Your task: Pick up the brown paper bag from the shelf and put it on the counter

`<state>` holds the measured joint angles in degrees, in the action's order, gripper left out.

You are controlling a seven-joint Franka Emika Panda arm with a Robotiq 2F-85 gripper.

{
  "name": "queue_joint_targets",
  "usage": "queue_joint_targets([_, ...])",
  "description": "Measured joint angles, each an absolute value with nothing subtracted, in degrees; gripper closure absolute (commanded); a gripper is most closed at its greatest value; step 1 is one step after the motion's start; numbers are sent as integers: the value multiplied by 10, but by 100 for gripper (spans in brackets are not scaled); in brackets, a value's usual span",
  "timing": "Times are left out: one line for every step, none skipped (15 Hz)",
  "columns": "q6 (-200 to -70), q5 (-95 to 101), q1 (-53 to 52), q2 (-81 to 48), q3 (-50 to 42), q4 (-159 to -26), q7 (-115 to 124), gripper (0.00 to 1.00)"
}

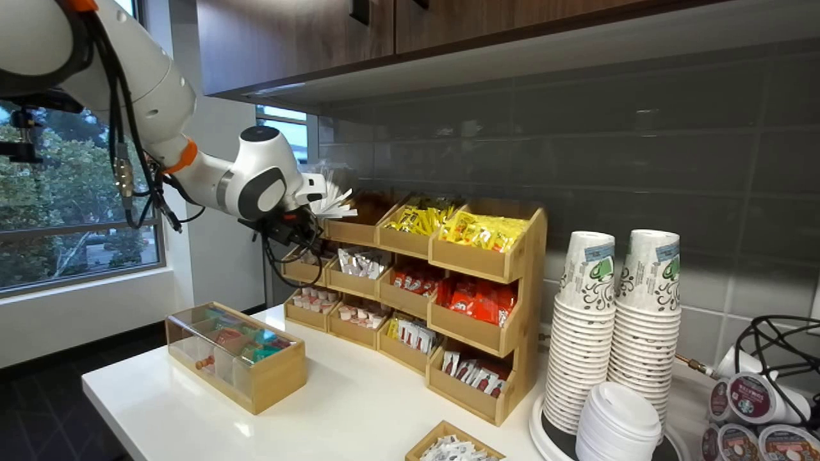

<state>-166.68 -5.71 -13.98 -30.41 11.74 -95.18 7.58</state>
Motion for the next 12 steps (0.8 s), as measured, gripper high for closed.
queue_joint_targets([-1664, -57, -142, -299, 114, -955, 82, 100])
queue_joint_targets([-1662, -57, -143, -294, 112, -959, 88, 100])
queue_joint_targets([-1662, -57, -144, -290, 111, -963, 93, 100])
queue_joint_targets([-1662, -57, -144, -287, 111, -966, 96, 100])
queue_joint_targets([-1662, -57, -144, -284, 111, -968, 98, 100])
queue_joint_targets([-1662, -57, -144, -281, 111, -971, 100, 100])
queue_joint_targets([-1662, -57, -144, -278, 111, -974, 100, 100])
queue_joint_targets([-1662, -57, -144, -275, 111, -976, 101, 100])
queue_joint_targets([-1662, -57, -144, -272, 111, -979, 101, 100])
queue_joint_targets([-1662, -57, -145, -268, 111, -981, 101, 100])
queue_joint_targets([-1662, -57, -145, -264, 111, -982, 101, 100])
queue_joint_targets([-1662, -57, -146, -260, 111, -982, 102, 100])
